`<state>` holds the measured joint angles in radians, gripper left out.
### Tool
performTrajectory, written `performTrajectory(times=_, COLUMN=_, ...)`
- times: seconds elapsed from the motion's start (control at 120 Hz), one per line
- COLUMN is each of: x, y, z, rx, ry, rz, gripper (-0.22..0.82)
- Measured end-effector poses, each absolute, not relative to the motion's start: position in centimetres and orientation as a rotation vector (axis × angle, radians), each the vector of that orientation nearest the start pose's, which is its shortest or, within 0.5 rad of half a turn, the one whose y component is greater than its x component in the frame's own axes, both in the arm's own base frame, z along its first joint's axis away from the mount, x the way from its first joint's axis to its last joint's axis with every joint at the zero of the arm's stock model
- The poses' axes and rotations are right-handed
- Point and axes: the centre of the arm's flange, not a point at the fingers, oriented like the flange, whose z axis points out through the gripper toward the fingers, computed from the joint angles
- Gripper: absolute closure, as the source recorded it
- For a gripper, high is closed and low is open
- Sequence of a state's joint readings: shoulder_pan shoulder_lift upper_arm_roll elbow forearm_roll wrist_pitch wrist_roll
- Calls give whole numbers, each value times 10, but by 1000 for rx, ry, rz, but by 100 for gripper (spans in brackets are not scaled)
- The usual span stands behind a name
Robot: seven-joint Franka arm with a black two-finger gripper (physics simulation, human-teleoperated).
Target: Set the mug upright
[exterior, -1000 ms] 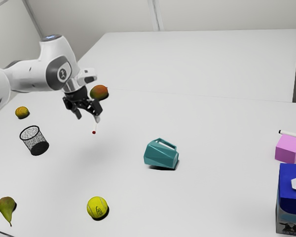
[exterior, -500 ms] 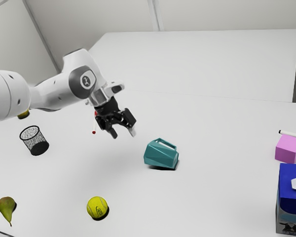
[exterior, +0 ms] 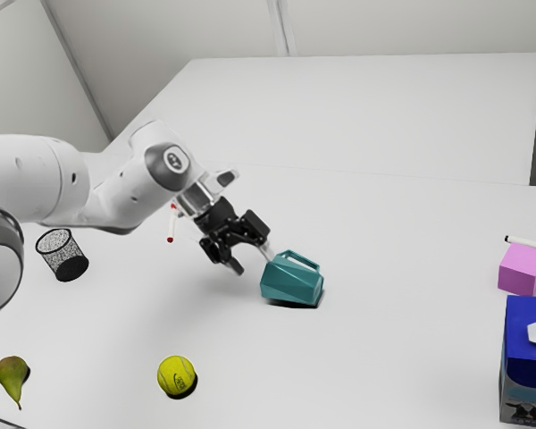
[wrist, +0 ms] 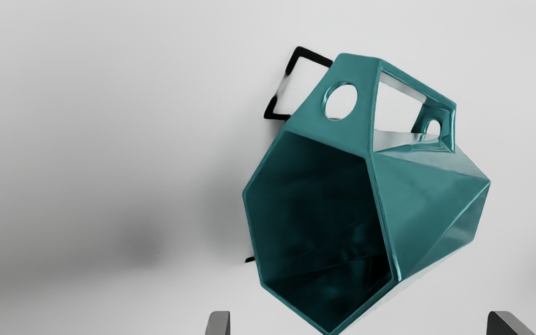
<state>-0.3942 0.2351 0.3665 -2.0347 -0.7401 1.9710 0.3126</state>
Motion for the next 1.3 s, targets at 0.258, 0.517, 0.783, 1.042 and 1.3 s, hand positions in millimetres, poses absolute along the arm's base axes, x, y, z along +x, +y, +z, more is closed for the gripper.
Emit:
performTrajectory(times=0.258, x=570, y=-90, z=311, rx=2457, ry=42, rz=-204, gripper=0)
performTrajectory(times=0.517, x=575, y=-101, z=297, rx=2403, ry=39, rz=-187, gripper=4)
performTrajectory(times=0.783, x=576, y=-104, z=296, rx=2382, ry=20, rz=-161, gripper=45)
performTrajectory(times=1.042, x=578, y=-108, z=300, rx=2364, ry=12, rz=-130, gripper=68)
performTrajectory(times=1.3, x=579, y=-111, z=310, rx=2341, ry=0, rz=-96, gripper=75)
